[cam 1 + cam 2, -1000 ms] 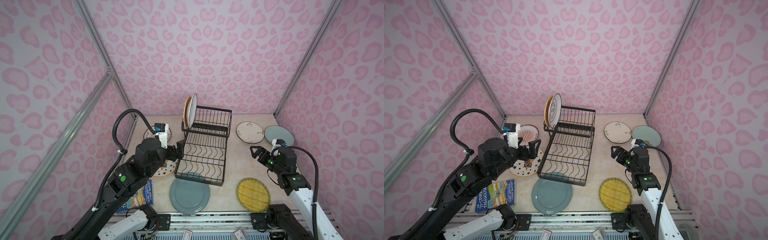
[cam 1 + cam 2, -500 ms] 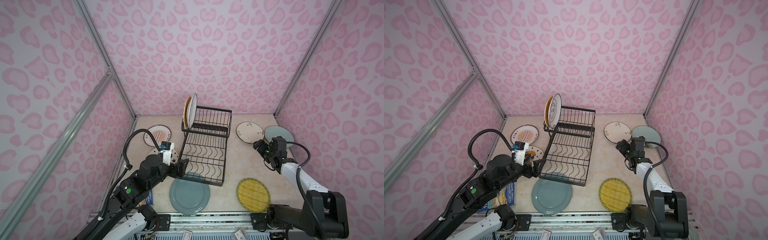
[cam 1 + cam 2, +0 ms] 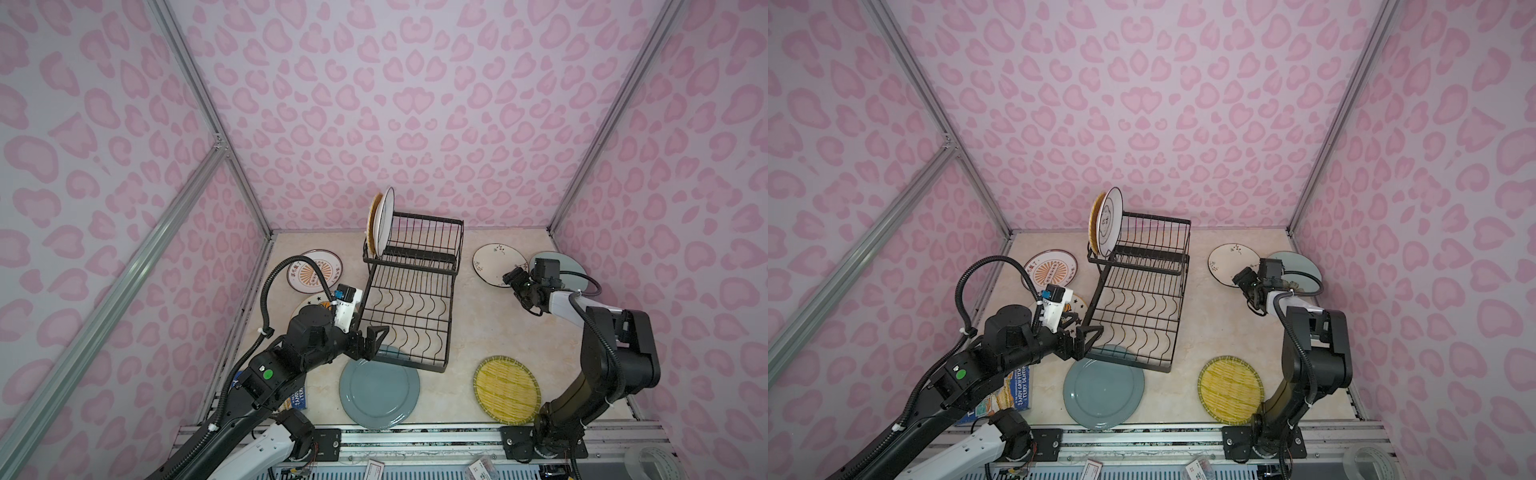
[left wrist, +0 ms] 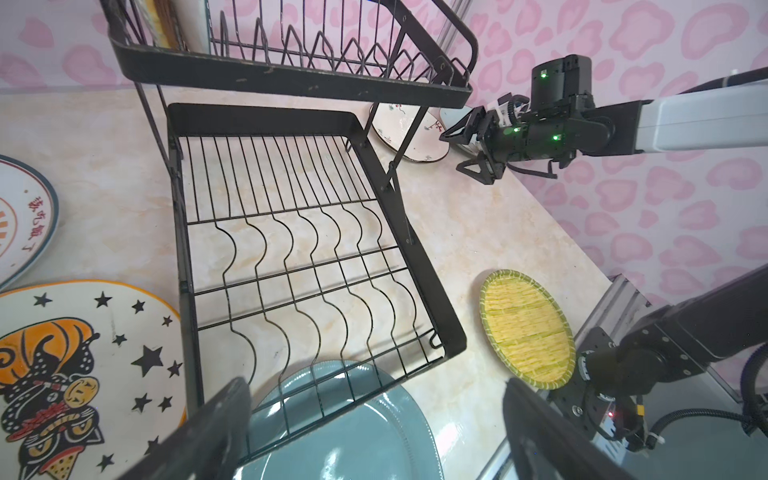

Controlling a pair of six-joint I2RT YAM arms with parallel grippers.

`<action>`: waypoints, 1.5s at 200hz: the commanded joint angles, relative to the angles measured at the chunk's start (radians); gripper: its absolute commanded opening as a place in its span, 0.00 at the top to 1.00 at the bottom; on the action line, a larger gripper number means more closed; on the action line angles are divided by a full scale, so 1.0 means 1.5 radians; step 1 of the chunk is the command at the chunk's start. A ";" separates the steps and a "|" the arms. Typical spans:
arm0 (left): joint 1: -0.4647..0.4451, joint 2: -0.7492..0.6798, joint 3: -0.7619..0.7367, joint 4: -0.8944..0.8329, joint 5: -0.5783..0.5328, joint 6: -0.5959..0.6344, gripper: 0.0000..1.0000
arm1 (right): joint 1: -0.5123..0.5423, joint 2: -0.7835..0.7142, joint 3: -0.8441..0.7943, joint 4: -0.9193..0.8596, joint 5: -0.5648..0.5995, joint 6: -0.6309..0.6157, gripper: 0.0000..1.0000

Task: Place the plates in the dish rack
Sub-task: 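Grasp the rim of the white berry plate with the right gripper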

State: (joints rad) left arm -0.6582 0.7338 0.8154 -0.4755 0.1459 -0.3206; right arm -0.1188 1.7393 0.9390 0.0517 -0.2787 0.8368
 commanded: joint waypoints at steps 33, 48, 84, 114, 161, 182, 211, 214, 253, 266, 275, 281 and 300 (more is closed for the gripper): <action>0.024 0.021 0.005 0.025 0.079 -0.007 0.02 | -0.005 0.082 0.060 0.021 -0.017 0.048 0.21; 0.028 0.015 -0.001 0.035 0.078 -0.007 0.03 | -0.011 0.107 0.074 0.042 -0.042 0.068 0.24; 0.035 0.017 0.000 0.030 0.078 -0.008 0.02 | -0.026 0.151 0.093 0.057 -0.053 0.095 0.27; 0.036 0.010 -0.001 0.027 0.072 -0.008 0.02 | -0.043 0.163 0.089 0.068 -0.058 0.102 0.32; 0.037 0.006 -0.001 0.031 0.074 -0.009 0.02 | -0.063 0.190 0.078 0.097 -0.088 0.125 0.53; 0.039 0.004 0.004 0.022 0.061 -0.008 0.01 | -0.069 0.194 0.063 0.119 -0.096 0.137 0.69; 0.039 -0.030 -0.003 0.028 0.037 -0.007 0.02 | -0.068 0.194 0.055 0.135 -0.094 0.142 0.75; 0.039 -0.033 -0.004 0.029 0.035 -0.007 0.02 | -0.068 0.195 0.055 0.137 -0.094 0.142 0.76; 0.039 -0.051 -0.004 0.025 0.007 -0.003 0.02 | -0.070 0.183 0.041 0.159 -0.107 0.150 0.93; 0.040 -0.055 -0.004 0.025 0.007 -0.003 0.02 | -0.070 0.171 0.033 0.169 -0.109 0.153 0.98; 0.039 -0.057 -0.006 0.027 0.004 -0.003 0.02 | -0.070 0.163 0.028 0.177 -0.114 0.160 1.00; 0.039 -0.057 -0.006 0.028 0.003 -0.003 0.02 | -0.070 0.159 0.027 0.183 -0.120 0.165 1.00; 0.039 -0.052 -0.006 0.023 -0.013 -0.003 0.01 | -0.065 0.136 0.014 0.208 -0.131 0.180 1.00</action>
State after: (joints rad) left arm -0.6003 0.6502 0.8112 -0.4507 0.1585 -0.3305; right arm -0.2241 1.9690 0.9829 0.3752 -0.4648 1.0996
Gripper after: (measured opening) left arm 0.981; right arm 0.060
